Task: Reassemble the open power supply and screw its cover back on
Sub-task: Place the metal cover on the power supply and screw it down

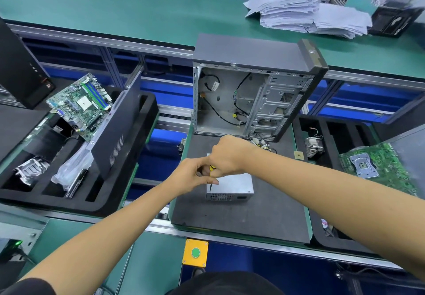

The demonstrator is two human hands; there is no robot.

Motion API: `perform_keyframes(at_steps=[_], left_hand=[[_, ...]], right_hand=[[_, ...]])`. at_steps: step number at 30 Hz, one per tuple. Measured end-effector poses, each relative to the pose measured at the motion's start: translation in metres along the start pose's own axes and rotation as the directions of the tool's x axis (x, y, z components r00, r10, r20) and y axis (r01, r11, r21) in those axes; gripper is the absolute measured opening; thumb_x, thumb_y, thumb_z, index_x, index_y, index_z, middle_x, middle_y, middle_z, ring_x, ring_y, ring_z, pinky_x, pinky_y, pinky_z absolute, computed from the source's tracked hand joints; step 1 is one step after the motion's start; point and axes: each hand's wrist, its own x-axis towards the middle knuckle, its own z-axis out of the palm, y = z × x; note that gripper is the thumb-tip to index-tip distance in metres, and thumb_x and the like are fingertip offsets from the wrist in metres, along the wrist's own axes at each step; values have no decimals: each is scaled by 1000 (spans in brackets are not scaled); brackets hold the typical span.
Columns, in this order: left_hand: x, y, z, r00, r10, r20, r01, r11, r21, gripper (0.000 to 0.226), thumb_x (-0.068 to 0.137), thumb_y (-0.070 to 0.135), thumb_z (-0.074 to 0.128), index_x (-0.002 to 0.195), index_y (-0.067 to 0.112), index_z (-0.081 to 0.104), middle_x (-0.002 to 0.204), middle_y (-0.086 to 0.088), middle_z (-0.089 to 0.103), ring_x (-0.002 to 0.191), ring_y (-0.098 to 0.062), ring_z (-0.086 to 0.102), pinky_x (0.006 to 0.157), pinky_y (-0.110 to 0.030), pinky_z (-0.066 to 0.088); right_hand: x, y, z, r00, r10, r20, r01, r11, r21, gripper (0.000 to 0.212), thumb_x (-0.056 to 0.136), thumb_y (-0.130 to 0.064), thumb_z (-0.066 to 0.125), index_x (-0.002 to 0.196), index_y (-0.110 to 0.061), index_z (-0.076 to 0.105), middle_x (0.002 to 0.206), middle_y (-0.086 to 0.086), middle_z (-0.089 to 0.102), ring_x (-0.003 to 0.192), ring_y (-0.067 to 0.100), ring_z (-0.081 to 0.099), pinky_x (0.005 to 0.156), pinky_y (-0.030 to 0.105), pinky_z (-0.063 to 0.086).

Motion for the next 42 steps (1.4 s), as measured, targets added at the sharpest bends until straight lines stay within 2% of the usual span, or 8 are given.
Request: perform_keyframes(at_steps=[10, 15, 21, 25, 28, 31, 36, 42], left_hand=[[-11, -13, 20, 969, -89, -232, 77, 995, -57, 34, 66, 44, 94, 81, 31, 66, 64, 3, 63, 58, -13, 54, 55, -28, 46], [2, -10, 0, 1000, 1, 5, -1, 1000, -13, 32, 74, 37, 92, 81, 54, 65, 64, 16, 62, 58, -1, 49, 56, -10, 38], [10, -22, -8, 983, -31, 179, 50, 994, -102, 21, 76, 41, 90, 89, 40, 72, 77, 6, 73, 66, 1, 56, 64, -14, 44], [9, -28, -1, 973, -65, 224, 109, 976, -191, 27, 83, 36, 85, 106, 38, 70, 100, 6, 76, 99, -4, 68, 93, -24, 49], [2, -37, 7, 963, -174, 205, 193, 978, -75, 70, 77, 54, 84, 136, 54, 47, 142, 24, 54, 140, -4, 39, 118, -40, 32], [-5, -44, 24, 929, -334, 156, 317, 940, 127, 117, 56, 76, 85, 151, 56, 18, 164, 14, 9, 152, -18, 6, 123, -53, 19], [24, -40, 43, 919, -342, 197, 238, 878, 415, 137, 54, 65, 91, 158, 49, 3, 167, 2, -26, 155, -26, -24, 126, -51, 6], [76, -18, 50, 860, -351, 371, -27, 693, 720, 137, 53, 67, 88, 157, 54, 0, 166, -16, -15, 153, -41, -16, 123, -64, 4]], right_hand=[[6, -8, -5, 984, -179, -9, 179, 983, -31, 15, 99, -25, 35, 105, -24, 49, 85, 0, 66, 65, 26, 51, 73, 34, 37], [6, -7, -2, 993, 64, 99, -73, 994, 86, 29, 98, -35, 39, 97, -16, 61, 83, 8, 64, 61, 27, 48, 59, 34, 39], [10, -15, 4, 979, 181, 96, -191, 975, 114, 35, 101, -35, 37, 105, -17, 66, 76, 4, 53, 60, 25, 46, 49, 31, 25], [3, -7, 9, 982, 176, 69, -184, 974, 136, 29, 101, -38, 36, 99, -21, 59, 68, -2, 45, 59, 24, 46, 49, 31, 23], [-13, 18, 23, 968, 248, 44, -248, 912, 327, 22, 97, -43, 38, 88, -26, 47, 61, -6, 44, 54, 15, 41, 50, 32, 22], [-39, 54, 65, 864, 489, 119, -441, 623, 646, 15, 91, -37, 45, 80, -27, 43, 65, -1, 57, 60, 18, 49, 53, 34, 30], [-87, 47, 172, 510, 761, 401, -309, -273, 911, 25, 98, -10, 47, 73, -13, 50, 59, 9, 61, 43, 25, 53, 58, 42, 46], [-111, -13, 258, 268, 683, 679, -89, -685, 723, 26, 101, 3, 41, 76, -2, 48, 76, 22, 57, 39, 15, 57, 38, 18, 41]])
